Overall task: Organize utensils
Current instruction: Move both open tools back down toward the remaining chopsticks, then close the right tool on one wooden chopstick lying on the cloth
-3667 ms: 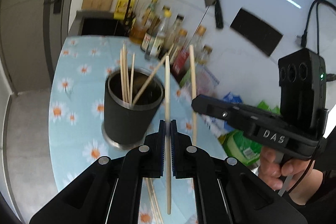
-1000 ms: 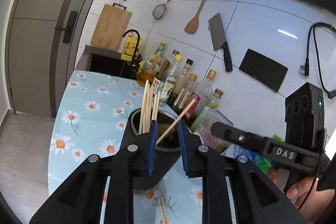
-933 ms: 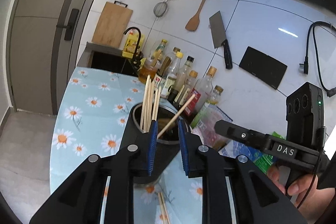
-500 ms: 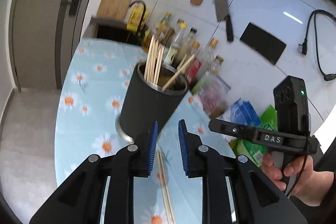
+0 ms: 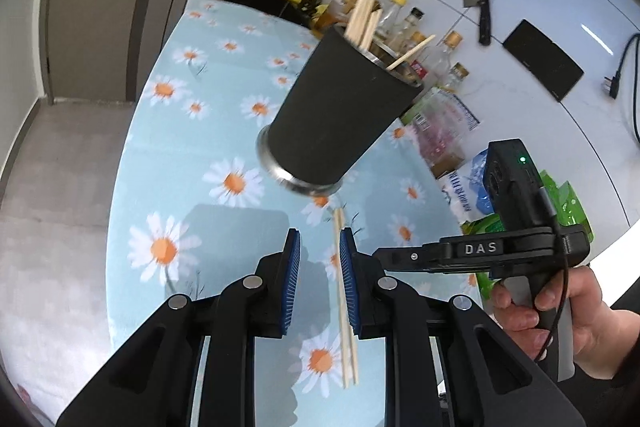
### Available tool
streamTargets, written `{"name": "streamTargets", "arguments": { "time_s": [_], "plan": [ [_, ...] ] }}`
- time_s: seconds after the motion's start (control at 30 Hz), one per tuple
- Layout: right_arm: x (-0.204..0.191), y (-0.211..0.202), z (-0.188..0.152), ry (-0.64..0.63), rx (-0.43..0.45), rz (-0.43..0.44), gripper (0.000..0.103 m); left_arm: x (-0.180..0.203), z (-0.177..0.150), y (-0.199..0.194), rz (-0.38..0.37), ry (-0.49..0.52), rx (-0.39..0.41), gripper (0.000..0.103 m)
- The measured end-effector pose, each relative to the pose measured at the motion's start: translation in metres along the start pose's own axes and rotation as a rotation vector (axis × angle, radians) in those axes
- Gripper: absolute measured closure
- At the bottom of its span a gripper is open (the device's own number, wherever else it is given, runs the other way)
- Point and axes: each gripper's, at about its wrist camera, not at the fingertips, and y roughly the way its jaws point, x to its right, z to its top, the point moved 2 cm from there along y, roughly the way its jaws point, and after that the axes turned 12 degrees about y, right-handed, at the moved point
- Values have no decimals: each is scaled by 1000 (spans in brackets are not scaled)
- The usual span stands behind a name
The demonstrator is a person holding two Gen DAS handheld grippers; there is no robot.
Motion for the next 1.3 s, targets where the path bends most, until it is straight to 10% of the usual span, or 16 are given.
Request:
{"name": "streamTargets", "arguments": {
  "time_s": [0.53, 1.3],
  "plan": [
    [-5, 33, 19, 134, -75, -139, 94, -7, -52, 20, -60, -119, -105, 83],
    [-53, 58, 16, 53, -22, -404, 97, -19, -55, 26, -52, -155, -136, 83]
  ]
}}
